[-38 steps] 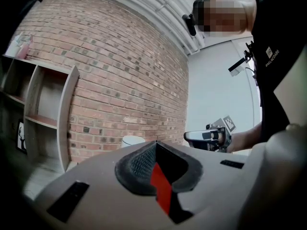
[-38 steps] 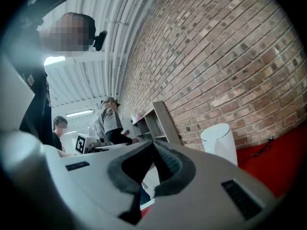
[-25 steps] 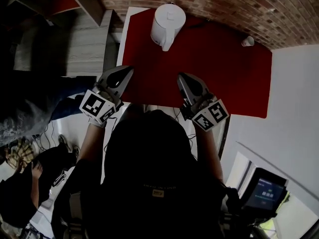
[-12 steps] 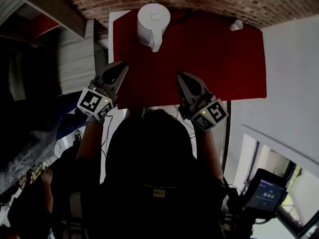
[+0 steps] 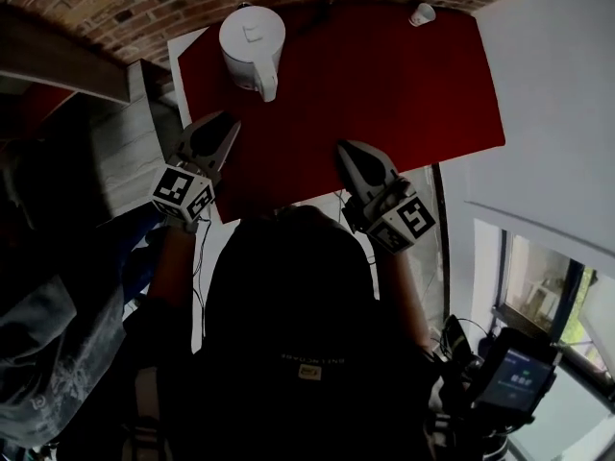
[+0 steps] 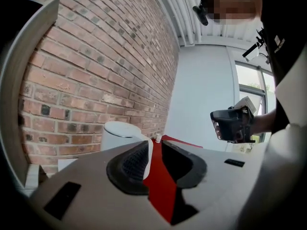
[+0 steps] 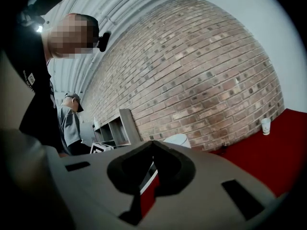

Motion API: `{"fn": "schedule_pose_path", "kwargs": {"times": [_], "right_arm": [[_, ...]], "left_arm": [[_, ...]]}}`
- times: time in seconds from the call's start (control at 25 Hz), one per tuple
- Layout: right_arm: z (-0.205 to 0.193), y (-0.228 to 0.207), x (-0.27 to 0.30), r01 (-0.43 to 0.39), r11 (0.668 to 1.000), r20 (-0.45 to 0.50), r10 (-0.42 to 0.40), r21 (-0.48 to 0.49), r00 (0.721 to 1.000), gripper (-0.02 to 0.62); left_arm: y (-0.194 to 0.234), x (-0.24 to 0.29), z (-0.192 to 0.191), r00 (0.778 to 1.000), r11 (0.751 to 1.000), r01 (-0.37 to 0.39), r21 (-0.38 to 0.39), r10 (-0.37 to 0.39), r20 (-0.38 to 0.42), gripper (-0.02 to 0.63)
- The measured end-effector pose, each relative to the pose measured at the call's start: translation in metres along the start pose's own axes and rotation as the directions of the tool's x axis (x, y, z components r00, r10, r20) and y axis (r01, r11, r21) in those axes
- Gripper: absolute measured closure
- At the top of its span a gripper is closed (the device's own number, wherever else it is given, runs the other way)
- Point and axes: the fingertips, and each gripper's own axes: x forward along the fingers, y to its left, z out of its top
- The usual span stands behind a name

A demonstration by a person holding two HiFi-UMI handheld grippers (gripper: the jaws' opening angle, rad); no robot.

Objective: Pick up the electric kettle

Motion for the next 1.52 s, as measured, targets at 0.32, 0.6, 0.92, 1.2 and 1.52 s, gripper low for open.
{"fn": "schedule_pose_path", "kwargs": {"times": [0.32,0.6,0.92,1.2,1.52], "right_arm": [[-0.002,-0.019,-0.020,0.112,0.994,0.004,-0.112,0.009,0.994,0.589],[-0.006,-0.030,-0.042,0.201,0.979,-0.007,-0.201,0.024,0.980,0.589],[-0.015,-0.043,-0.060,0.284,0.958,-0.014,-0.284,0.045,0.959,0.589],[-0.021,-0.051,-0.078,0.349,0.935,-0.019,-0.349,0.062,0.937,0.589],[-0.021,-0.058,-0.097,0.401,0.911,-0.004,-0.403,0.099,0.915,0.589]], "left_arm": [[0.012,0.042,-0.027,0.995,0.998,0.063,0.001,-0.063,-0.075,0.468],[0.023,0.075,-0.051,0.988,0.995,0.096,-0.004,-0.096,-0.121,0.422],[0.029,0.110,-0.075,0.978,0.989,0.144,-0.020,-0.145,-0.149,0.400],[0.024,0.135,-0.084,0.973,0.983,0.185,-0.010,-0.184,-0.140,0.376],[0.016,0.156,-0.091,0.963,0.971,0.230,0.058,-0.219,-0.157,0.376]]}}
